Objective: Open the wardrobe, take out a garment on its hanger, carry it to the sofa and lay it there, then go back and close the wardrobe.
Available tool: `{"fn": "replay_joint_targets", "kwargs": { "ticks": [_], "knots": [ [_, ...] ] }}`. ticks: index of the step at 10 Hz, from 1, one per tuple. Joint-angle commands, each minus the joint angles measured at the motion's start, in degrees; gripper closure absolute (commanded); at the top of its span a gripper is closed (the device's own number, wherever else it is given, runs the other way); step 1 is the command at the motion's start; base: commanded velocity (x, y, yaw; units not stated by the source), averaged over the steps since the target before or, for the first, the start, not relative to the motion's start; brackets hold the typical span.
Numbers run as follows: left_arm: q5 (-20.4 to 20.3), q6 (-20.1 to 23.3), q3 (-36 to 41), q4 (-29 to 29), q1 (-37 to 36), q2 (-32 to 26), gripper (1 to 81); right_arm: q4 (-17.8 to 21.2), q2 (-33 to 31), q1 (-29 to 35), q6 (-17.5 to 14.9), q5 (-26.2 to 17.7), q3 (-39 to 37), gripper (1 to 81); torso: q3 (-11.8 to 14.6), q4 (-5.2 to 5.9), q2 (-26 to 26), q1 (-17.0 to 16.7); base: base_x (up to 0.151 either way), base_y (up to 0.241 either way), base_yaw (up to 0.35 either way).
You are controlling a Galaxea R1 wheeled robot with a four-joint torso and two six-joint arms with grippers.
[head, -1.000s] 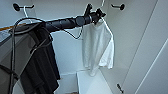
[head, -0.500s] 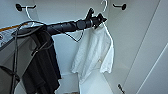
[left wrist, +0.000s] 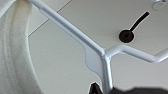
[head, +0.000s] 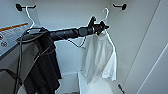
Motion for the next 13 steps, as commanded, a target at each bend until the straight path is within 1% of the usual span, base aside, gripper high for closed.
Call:
{"fn": "replay_joint_targets", "kwargs": {
  "ticks": [1,2,3,4,9,13],
  "knots": [
    [-1.6,1.6,-4.3,2.5,-9.8,6.6,81.1,0.6,0.0,2.2,0.1,-3.0,0.3,1.0,0.0,0.00,0.0,0.0,0.000,0.000,0.000],
    [-1.5,1.6,-6.0,2.7,-9.5,8.1,81.1,0.6,0.0,2.1,0.1,-2.6,0.3,1.0,0.0,0.00,0.0,0.0,0.000,0.000,0.000],
    [-0.5,1.7,-7.7,3.2,-9.5,10.3,81.1,0.6,0.0,2.1,0.1,-2.0,0.2,1.0,0.0,0.00,0.0,0.0,0.000,0.000,0.000],
    [-0.1,1.6,-8.0,3.3,-9.5,11.2,81.1,0.6,0.0,2.1,0.1,-1.9,0.2,1.0,0.0,0.00,0.0,0.0,0.000,0.000,0.000],
    [-0.4,1.7,-6.4,3.3,-7.6,11.2,81.1,0.6,-0.1,2.1,0.1,-1.9,0.3,1.0,0.0,0.00,0.0,0.0,0.000,0.000,0.000],
    [-0.6,1.6,-5.5,3.3,-7.5,10.6,81.1,0.6,-0.1,2.1,0.1,-1.9,0.3,1.0,0.0,0.00,0.0,0.0,-0.077,0.000,0.000]
  ]
}}
